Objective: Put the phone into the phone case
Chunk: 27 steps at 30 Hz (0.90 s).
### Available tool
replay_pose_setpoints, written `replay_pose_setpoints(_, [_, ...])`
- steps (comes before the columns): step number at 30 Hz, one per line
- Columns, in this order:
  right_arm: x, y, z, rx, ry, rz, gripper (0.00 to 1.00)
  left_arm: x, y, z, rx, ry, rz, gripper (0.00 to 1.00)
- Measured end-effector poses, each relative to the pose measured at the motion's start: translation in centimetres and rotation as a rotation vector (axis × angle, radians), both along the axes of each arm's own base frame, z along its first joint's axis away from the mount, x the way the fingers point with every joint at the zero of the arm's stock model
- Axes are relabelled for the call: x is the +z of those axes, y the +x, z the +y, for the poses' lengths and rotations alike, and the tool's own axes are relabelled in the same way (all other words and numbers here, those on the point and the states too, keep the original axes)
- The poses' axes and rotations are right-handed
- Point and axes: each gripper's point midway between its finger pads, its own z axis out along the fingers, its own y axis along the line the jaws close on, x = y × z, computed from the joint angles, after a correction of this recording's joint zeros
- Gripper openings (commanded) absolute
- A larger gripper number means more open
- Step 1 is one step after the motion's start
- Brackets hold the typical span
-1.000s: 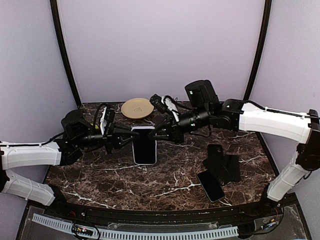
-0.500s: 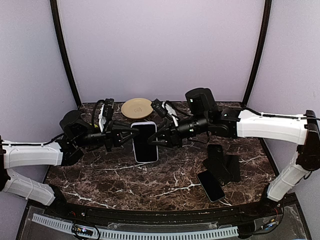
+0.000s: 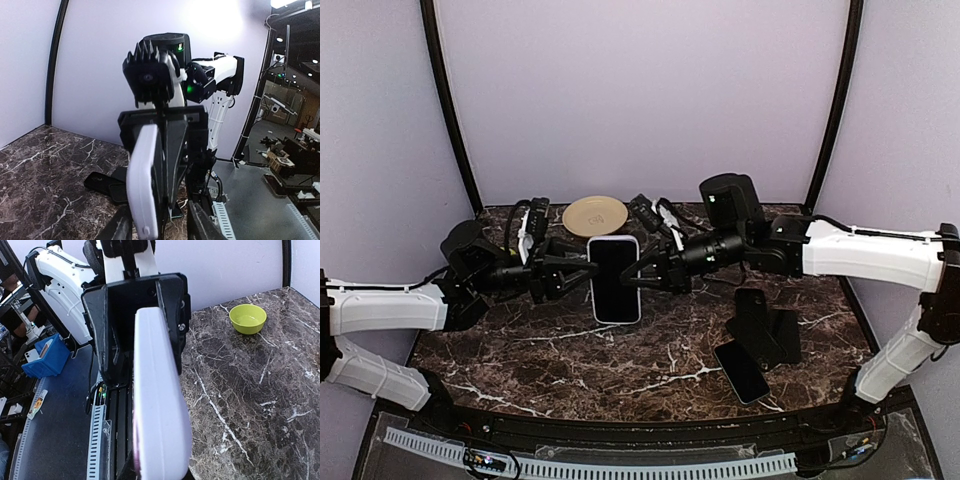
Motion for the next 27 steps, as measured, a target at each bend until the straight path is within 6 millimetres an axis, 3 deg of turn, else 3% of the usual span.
replay_pose_setpoints(3, [1.3, -0.1, -0.7, -0.01, 0.015, -0.023, 0.0, -0.4, -0.1, -0.1, -0.011, 0.021, -0.009, 0.38])
replay_pose_setpoints(8, [3.7, -0.2, -1.0, -0.01, 0.049, -0.076, 0.0, -0.9, -0.3, -0.6, -0.049, 0.054, -0.013, 0.14])
replay_pose_setpoints(11, [4.0, 0.0, -1.1, -0.014, 0.049, -0.094, 0.0, -1.1, -0.5, -0.7, -0.068, 0.061, -0.01, 0.01])
replay_pose_setpoints(15, [3.6, 0.1, -1.2, -0.02, 0.033, -0.097, 0.0, -1.5, -0.7, -0.9, -0.083, 0.071, 0.003, 0.01])
replay_pose_setpoints(16, [3.5, 0.1, -1.2, -0.021, 0.031, -0.096, 0.0, -1.5, -0.7, -0.9, -0.085, 0.072, 0.004, 0.06])
replay_pose_setpoints(17, [3.5, 0.3, -1.3, -0.027, 0.03, -0.096, 0.0, -1.6, -0.7, -0.9, -0.085, 0.072, 0.004, 0.23])
replay_pose_setpoints(19, [3.5, 0.5, -1.3, -0.033, 0.029, -0.097, 0.0, -1.5, -0.7, -0.9, -0.08, 0.072, 0.002, 0.43])
replay_pose_setpoints(21, [3.3, 1.0, -1.5, -0.06, 0.016, -0.089, 0.0, -1.6, -0.5, -0.9, -0.068, 0.075, -0.004, 0.55])
replay_pose_setpoints(24, [2.4, 3.4, -2.7, -0.148, -0.021, -0.051, 0.0, -2.2, 0.9, -0.9, 0.007, 0.103, 0.008, 0.64])
replay_pose_setpoints(27, [0.6, 6.7, -4.3, -0.265, -0.083, 0.012, 0.0, -2.8, 3.9, -0.6, 0.175, 0.155, 0.033, 0.7])
